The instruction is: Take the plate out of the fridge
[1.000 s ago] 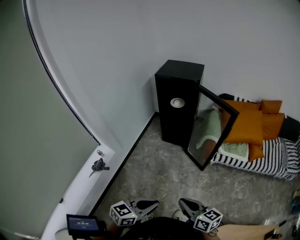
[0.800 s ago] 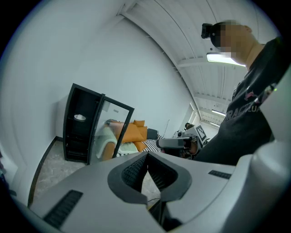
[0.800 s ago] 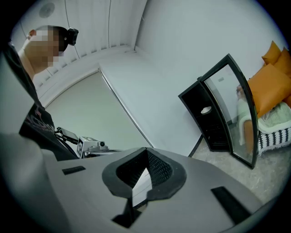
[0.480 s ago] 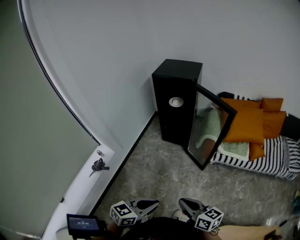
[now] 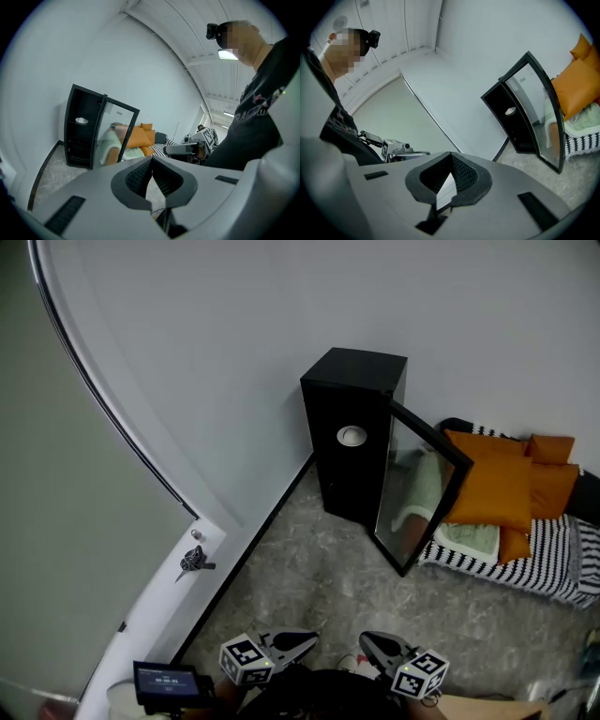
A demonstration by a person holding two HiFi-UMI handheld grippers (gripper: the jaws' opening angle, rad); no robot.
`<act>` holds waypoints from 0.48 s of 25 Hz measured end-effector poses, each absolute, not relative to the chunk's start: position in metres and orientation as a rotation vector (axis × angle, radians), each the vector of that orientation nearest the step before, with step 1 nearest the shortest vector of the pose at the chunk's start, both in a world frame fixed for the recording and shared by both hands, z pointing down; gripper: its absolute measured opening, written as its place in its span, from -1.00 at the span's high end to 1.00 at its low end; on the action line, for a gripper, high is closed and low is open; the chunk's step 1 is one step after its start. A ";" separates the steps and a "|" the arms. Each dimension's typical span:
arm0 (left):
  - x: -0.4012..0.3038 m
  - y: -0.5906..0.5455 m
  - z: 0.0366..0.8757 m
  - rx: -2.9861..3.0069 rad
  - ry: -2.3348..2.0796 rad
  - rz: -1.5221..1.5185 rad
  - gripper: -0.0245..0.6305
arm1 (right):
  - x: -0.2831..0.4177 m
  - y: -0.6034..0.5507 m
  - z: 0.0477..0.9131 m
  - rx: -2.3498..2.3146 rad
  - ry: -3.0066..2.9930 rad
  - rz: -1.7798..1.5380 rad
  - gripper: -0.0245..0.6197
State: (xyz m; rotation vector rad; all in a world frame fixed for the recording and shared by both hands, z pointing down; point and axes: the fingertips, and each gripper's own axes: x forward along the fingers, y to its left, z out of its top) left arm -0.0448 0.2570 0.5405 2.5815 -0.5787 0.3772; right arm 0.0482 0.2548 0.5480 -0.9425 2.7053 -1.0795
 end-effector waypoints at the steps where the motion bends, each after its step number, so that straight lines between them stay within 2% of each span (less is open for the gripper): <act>1: -0.044 0.255 0.540 2.577 -0.583 0.378 0.91 | 0.049 0.253 0.548 -0.937 2.704 -1.085 0.90; 12: -0.036 0.233 0.537 2.567 -0.591 0.414 0.91 | 0.062 0.233 0.546 -0.926 2.665 -1.101 0.90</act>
